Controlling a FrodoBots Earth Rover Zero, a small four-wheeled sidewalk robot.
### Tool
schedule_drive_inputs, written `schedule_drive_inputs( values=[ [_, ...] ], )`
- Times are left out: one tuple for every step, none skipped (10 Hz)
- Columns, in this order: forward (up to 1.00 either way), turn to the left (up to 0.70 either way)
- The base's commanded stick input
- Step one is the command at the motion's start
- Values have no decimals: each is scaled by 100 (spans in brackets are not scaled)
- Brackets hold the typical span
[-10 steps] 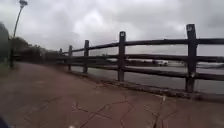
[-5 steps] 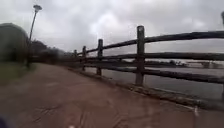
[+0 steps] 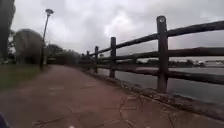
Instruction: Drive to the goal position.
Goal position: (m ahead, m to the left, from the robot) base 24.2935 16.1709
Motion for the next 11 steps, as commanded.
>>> schedule_drive_inputs(
  values=[
    [85, 34],
    [85, 34],
    [85, 34],
    [85, 34],
    [85, 22],
    [85, 2],
    [85, 0],
    [85, 3],
    [85, 13],
    [85, 18],
    [85, 0]
  ],
)
